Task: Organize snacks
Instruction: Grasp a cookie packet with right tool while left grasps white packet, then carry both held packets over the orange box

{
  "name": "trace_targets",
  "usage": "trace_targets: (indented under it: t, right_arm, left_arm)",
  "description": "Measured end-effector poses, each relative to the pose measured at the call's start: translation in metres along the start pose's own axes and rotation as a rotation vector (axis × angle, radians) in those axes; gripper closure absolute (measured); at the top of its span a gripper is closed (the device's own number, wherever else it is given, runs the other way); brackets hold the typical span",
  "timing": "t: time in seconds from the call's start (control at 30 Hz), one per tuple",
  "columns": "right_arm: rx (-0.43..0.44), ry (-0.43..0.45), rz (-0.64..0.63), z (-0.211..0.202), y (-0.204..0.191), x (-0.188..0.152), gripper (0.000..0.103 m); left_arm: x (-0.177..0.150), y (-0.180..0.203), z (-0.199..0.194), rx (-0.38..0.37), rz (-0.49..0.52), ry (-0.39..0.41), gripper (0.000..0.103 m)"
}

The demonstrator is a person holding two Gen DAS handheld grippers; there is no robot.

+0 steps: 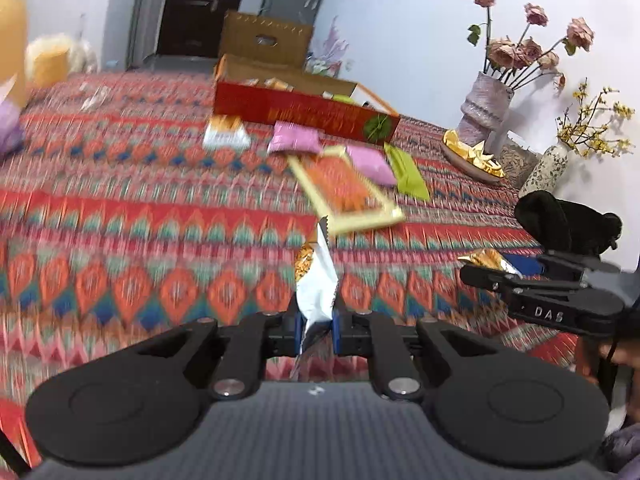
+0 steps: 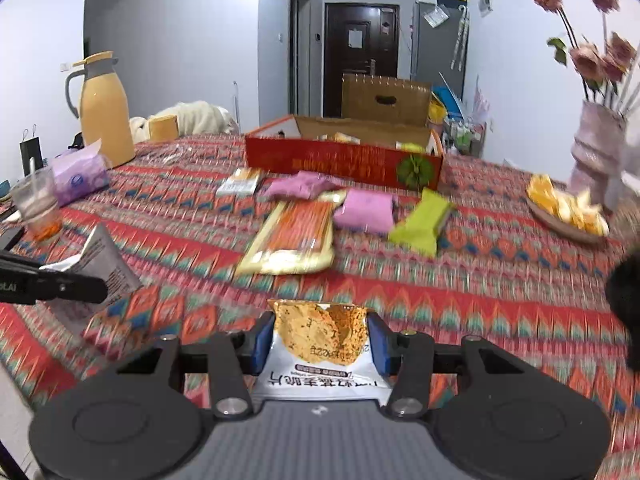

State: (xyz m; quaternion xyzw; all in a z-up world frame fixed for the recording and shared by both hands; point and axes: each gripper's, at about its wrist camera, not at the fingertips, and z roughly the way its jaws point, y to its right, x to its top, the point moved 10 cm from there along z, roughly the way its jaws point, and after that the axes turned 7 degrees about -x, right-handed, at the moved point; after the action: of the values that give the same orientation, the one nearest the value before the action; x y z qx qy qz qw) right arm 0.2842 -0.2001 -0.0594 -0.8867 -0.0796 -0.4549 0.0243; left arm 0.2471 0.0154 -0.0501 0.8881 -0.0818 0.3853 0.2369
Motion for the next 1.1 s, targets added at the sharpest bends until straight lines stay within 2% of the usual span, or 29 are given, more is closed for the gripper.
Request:
trace_targets:
  t: [0.13, 0.4, 0.73, 0.83, 0.93, 1.1]
  right_arm:
    - [-0.002, -0.034, 0.002, -0.013, -0.004, -0.025, 0.056]
    - [0.003, -0.013, -0.002, -0.029, -0.009, -0.032, 0.056]
    - [-0.024, -0.008, 0.033, -0.026, 0.01, -0.03, 0.055]
    - [-0.047, -0.006, 0.059, -0.02, 0.023, -0.024, 0.056]
    - [-0.056, 0.014, 0.081, -0.014, 0.037, -0.007, 0.055]
    - [-0.037, 0.078, 0.067, -0.004, 0.059, 0.05, 0.055]
  left_arm:
    - [-0.019, -0.001, -0.016, 0.009, -0.013, -0.005, 0.09]
    - [-0.024, 0.008, -0.028, 0.014, -0.001, 0.017, 0.09]
    - [-0.01, 0.034, 0.009, -0.075, 0.044, -0.036, 0.09]
    - [0.002, 0.04, 0.024, -0.096, 0.076, -0.057, 0.09]
    - [0.027, 0.041, 0.034, -0.113, 0.126, -0.058, 0.09]
    - [0.102, 0.038, 0.046, -0.141, 0.225, -0.022, 0.09]
